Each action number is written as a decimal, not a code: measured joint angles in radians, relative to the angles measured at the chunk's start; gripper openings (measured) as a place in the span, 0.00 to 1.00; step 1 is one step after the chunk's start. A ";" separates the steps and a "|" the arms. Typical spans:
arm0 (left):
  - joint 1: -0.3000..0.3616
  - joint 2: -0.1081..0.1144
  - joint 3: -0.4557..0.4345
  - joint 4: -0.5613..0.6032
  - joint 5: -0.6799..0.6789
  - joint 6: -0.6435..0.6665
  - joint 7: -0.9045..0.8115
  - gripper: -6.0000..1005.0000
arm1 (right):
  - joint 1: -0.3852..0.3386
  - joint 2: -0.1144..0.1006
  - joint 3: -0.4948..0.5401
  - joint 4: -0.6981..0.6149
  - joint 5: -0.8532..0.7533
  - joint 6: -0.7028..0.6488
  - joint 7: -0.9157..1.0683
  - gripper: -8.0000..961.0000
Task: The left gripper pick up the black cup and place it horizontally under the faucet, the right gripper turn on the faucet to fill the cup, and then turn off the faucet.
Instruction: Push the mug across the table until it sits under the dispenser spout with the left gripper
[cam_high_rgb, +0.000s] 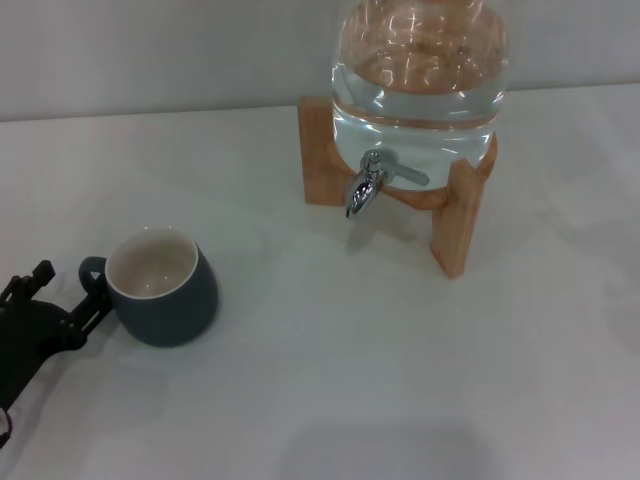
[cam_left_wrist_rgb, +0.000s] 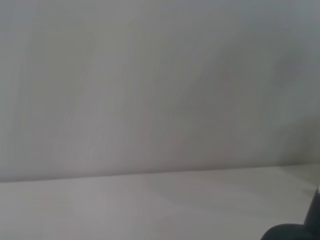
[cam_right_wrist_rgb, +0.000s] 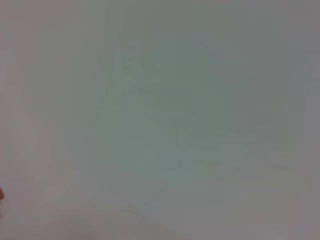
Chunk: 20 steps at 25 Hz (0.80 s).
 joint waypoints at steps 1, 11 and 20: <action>0.000 0.000 0.000 -0.003 0.001 -0.003 -0.001 0.75 | 0.000 0.000 0.000 0.000 0.000 0.000 0.000 0.88; -0.002 0.002 0.000 -0.007 0.001 -0.004 -0.001 0.54 | 0.000 0.001 0.000 0.000 0.000 0.000 0.000 0.88; -0.005 0.002 0.000 -0.007 0.003 0.004 0.003 0.24 | 0.000 0.005 0.000 0.000 0.000 0.000 0.000 0.88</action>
